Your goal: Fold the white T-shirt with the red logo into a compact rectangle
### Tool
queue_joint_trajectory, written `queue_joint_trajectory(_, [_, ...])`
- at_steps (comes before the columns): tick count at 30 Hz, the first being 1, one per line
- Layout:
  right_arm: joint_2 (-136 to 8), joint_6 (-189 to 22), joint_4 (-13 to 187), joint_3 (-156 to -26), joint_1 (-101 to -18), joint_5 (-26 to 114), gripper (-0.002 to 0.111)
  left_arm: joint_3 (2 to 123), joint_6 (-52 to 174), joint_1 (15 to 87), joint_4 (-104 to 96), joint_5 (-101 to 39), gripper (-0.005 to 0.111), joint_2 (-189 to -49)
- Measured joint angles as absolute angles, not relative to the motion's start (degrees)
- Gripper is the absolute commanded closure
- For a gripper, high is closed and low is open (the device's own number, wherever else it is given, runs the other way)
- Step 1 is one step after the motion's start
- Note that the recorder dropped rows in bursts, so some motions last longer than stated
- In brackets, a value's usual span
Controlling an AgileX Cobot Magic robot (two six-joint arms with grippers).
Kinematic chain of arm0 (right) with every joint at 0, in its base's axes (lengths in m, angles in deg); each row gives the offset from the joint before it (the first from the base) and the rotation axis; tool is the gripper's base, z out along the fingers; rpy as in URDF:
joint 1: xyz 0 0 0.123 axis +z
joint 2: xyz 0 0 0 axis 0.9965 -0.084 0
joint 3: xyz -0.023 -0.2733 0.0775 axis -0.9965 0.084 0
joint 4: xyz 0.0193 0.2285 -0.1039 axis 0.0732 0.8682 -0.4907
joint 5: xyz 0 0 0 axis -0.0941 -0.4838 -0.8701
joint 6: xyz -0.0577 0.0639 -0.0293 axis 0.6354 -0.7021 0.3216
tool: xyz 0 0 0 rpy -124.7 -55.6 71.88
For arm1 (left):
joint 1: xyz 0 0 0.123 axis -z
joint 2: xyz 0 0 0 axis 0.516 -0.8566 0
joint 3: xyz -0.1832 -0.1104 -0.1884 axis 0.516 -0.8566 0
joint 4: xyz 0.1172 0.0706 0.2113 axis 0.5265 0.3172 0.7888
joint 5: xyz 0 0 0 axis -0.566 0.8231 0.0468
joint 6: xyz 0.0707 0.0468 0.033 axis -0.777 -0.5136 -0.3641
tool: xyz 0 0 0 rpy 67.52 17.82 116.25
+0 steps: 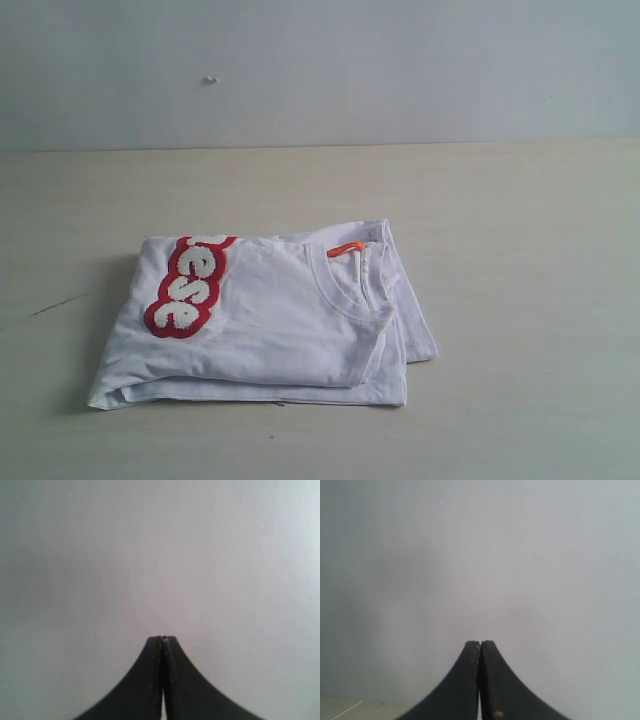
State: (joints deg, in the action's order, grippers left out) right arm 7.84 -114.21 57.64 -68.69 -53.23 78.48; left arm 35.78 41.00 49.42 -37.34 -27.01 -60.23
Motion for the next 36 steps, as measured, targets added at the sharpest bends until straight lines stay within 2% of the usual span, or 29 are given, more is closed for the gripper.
queue_joint_trajectory(9, [7.84,-113.98,57.72,-68.2,-53.23,81.79,0.108,31.02,41.0,49.42,-34.59,-29.16,0.107,-49.6])
queue_joint_trajectory(36, [7.84,-113.98,57.72,-68.2,-53.23,84.34,0.108,30.98,41.0,49.42,-31.44,-19.74,0.107,-49.29])
